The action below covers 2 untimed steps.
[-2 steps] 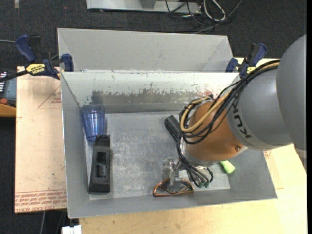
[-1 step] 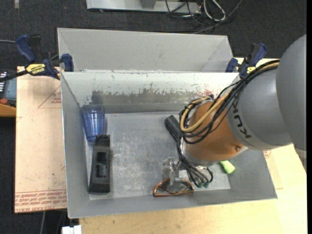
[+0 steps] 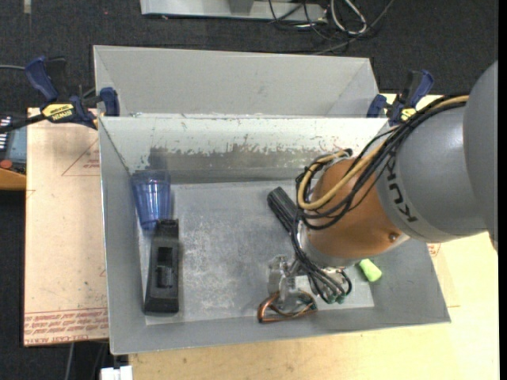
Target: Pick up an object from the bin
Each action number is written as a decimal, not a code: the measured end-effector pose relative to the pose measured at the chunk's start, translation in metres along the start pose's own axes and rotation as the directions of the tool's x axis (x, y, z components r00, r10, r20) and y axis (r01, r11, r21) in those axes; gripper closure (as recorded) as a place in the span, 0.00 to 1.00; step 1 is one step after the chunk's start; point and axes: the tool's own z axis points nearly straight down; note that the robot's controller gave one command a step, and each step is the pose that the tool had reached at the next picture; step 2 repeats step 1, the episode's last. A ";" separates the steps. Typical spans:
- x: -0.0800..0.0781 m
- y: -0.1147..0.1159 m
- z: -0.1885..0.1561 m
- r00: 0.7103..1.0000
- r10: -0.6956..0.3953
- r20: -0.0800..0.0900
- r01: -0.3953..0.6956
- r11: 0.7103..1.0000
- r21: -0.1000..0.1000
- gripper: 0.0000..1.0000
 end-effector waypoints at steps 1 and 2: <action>-0.004 0.000 -0.035 1.000 0.000 0.014 0.000 1.000 0.000 1.00; -0.004 0.000 -0.035 1.000 0.000 0.014 0.000 1.000 0.000 1.00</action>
Offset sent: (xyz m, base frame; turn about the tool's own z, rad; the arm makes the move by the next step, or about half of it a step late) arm 0.0021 0.0003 0.0452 -0.0004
